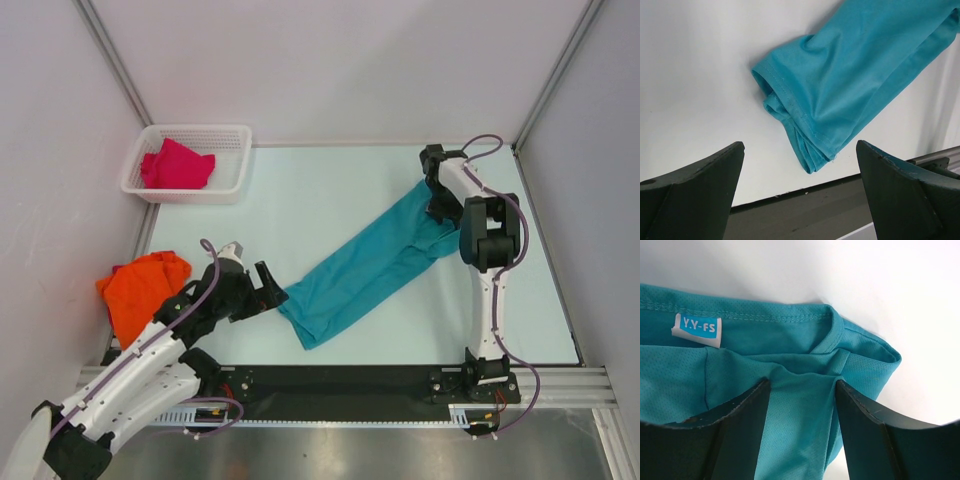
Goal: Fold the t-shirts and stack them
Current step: Rotate the tshirt 90 degrees
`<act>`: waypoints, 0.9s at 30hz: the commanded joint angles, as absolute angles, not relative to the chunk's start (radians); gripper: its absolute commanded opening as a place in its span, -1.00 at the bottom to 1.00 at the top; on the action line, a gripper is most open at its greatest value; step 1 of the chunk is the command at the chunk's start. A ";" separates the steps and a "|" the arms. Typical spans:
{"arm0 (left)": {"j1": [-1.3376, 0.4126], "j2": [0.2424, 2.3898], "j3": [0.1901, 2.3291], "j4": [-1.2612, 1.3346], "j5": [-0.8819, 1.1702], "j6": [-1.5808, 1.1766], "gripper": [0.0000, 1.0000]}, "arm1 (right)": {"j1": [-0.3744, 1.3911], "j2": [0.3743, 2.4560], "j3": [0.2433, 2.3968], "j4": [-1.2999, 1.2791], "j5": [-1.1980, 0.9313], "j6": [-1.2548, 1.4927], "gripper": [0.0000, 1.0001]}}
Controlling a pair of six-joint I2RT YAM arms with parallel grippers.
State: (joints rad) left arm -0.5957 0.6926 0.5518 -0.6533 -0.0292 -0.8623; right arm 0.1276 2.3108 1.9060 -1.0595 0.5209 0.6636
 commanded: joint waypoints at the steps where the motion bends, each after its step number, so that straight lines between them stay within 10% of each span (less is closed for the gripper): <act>1: -0.580 0.698 0.548 -0.632 -0.009 -0.838 0.99 | 0.112 2.480 2.006 -1.029 0.472 0.663 0.24; 16: -0.503 0.733 0.558 -0.652 0.046 -0.790 0.99 | 0.143 2.597 2.227 -1.068 0.460 0.649 0.22; 27: -0.473 0.795 0.577 -0.611 0.080 -0.761 0.99 | 0.238 2.314 2.110 -0.980 0.613 0.626 0.23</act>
State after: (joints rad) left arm -0.4896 0.7815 0.5518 -0.6518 0.0494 -0.7971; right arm 0.1619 2.4535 2.1735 -1.2076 0.5655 0.6029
